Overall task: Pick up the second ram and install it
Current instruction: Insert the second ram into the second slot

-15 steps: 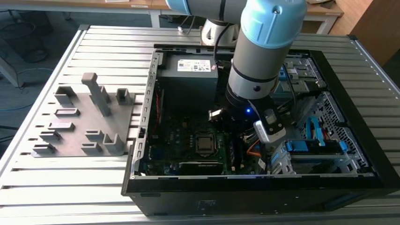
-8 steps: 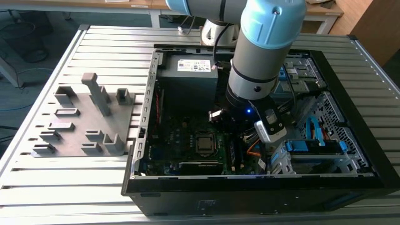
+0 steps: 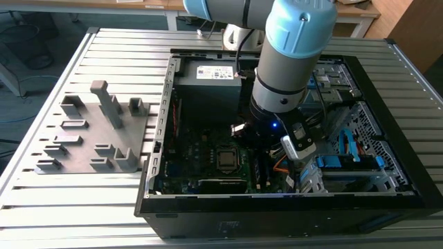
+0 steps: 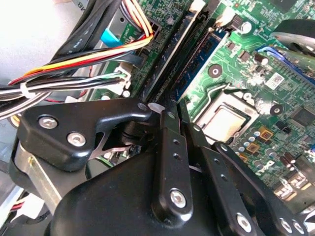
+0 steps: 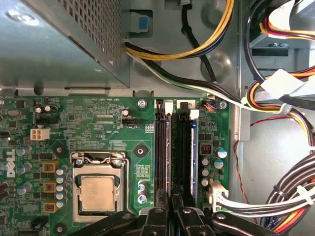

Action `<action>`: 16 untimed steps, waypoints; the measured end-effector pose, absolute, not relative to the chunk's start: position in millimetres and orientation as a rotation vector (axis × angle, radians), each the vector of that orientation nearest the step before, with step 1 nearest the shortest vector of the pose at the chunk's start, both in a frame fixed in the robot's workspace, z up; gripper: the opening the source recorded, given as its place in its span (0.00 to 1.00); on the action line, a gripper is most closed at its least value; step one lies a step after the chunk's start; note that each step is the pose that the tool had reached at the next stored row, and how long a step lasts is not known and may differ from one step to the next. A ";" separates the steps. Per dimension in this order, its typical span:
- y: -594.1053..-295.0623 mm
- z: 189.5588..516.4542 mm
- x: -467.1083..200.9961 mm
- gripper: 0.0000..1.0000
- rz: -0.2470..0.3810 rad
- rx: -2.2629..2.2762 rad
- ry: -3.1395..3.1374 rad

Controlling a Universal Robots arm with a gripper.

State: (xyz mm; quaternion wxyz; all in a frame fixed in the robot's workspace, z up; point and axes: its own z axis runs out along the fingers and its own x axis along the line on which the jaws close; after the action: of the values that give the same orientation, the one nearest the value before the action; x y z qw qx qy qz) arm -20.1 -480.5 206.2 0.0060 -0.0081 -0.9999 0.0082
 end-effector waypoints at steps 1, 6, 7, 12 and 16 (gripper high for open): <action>-480.5 205.2 -20.1 0.14 0.026 -0.025 -3.129; -480.5 204.0 -20.1 0.14 0.025 -0.026 -3.129; -480.4 204.0 -20.1 0.14 0.025 -0.025 -3.129; -480.2 203.4 -20.1 0.15 0.022 -0.026 -3.130; -480.5 204.4 -20.1 0.21 0.024 -0.026 -3.129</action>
State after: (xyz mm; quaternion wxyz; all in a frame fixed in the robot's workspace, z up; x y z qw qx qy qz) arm -20.1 -480.5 204.4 0.0060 -0.0082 -0.9999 0.0077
